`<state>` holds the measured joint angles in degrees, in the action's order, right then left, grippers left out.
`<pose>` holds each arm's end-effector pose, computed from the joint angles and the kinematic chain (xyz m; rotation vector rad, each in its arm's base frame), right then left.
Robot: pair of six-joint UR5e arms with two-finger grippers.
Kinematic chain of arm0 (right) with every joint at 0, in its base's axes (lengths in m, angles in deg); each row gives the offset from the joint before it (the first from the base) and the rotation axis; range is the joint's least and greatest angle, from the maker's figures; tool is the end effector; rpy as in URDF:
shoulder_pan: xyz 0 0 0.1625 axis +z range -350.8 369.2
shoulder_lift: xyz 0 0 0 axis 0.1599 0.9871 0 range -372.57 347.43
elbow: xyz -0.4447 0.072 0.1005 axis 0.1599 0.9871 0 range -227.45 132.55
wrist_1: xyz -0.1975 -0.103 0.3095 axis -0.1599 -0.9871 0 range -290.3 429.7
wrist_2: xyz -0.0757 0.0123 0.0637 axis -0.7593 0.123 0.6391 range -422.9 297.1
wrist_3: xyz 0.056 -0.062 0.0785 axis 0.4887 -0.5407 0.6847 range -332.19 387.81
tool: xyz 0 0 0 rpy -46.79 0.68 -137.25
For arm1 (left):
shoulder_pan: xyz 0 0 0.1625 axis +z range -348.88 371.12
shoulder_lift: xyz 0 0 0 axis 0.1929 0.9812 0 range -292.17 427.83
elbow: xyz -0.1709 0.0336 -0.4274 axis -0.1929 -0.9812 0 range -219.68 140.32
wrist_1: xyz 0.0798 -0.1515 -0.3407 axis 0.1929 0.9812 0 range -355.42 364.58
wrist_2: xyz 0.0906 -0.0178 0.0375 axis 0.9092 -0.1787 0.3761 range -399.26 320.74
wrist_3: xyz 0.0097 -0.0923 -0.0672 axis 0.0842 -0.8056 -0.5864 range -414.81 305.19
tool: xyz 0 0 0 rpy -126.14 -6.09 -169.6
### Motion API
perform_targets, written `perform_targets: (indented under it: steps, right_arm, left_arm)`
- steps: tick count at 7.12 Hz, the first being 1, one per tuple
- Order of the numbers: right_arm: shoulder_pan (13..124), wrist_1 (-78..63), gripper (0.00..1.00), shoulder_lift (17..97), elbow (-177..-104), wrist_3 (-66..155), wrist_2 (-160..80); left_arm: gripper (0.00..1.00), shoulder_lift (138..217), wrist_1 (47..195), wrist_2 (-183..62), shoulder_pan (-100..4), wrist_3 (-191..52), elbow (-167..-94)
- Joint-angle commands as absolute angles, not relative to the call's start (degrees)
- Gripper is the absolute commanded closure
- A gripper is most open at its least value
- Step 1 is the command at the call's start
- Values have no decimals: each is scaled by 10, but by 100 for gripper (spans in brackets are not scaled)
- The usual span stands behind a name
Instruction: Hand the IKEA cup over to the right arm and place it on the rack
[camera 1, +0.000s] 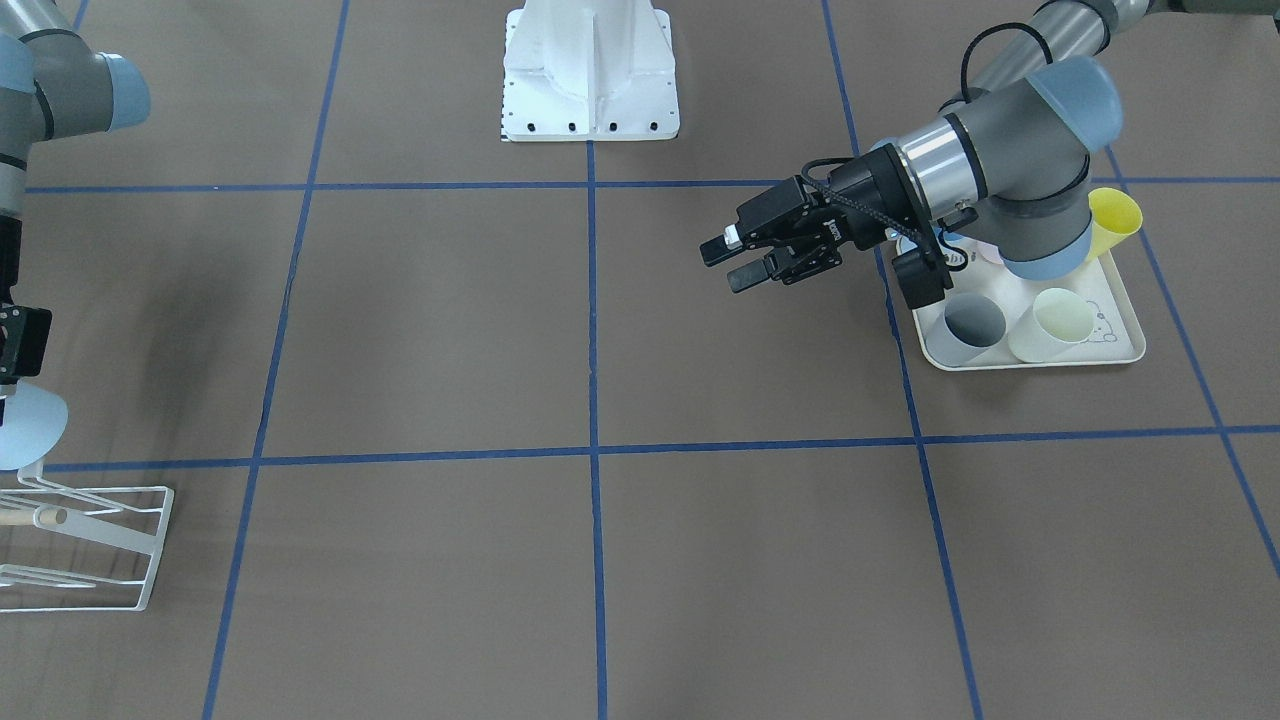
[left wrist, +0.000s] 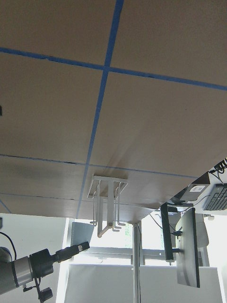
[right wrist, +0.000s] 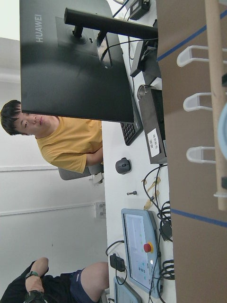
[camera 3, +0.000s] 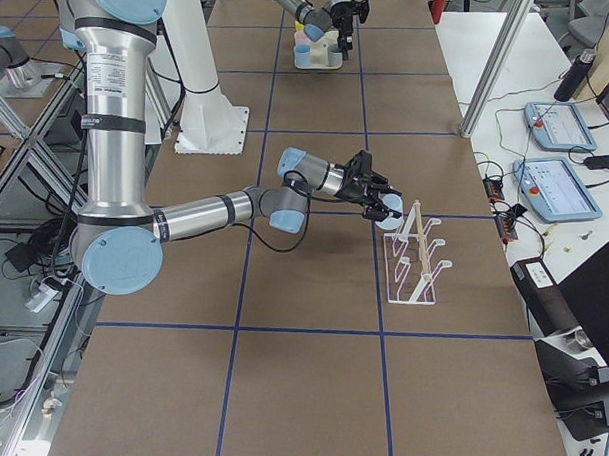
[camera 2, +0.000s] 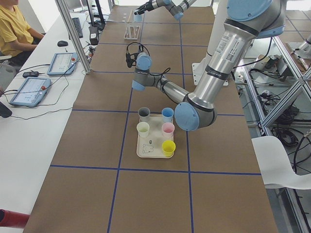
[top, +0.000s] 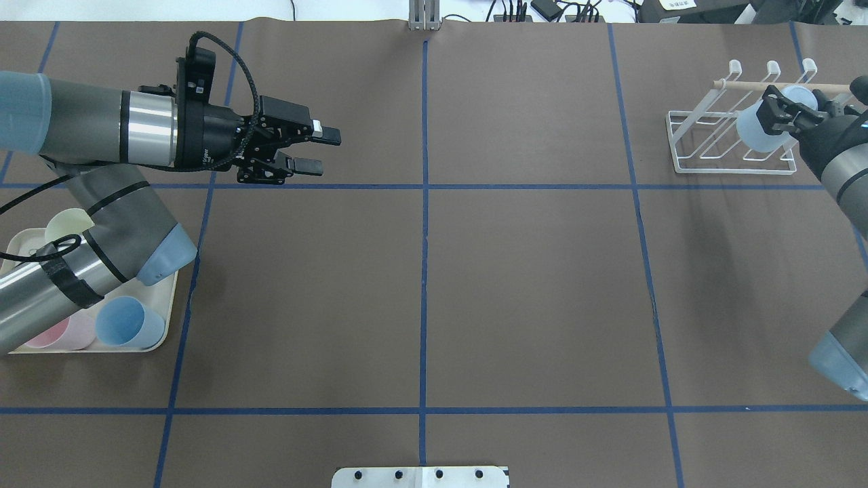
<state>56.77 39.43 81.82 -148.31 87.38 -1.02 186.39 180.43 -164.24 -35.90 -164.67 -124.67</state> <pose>-0.1670 -0.4603 0.5321 1.0606 -0.6121 0.5444 0.3621 -0.4877 0.2999 0.0325 1.8523 -0.2302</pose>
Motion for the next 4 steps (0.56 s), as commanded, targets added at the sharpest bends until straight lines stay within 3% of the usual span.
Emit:
perform_targets:
  steps: [1, 4]
  right_arm:
    - [569, 396, 100, 810, -1466, 871, -9]
    - [569, 397, 100, 786, -1437, 871, -8]
  left_arm:
    - [23, 1864, 1805, -1642, -359, -1647, -1247]
    - [24, 1863, 1805, -1642, -359, -1647, -1247]
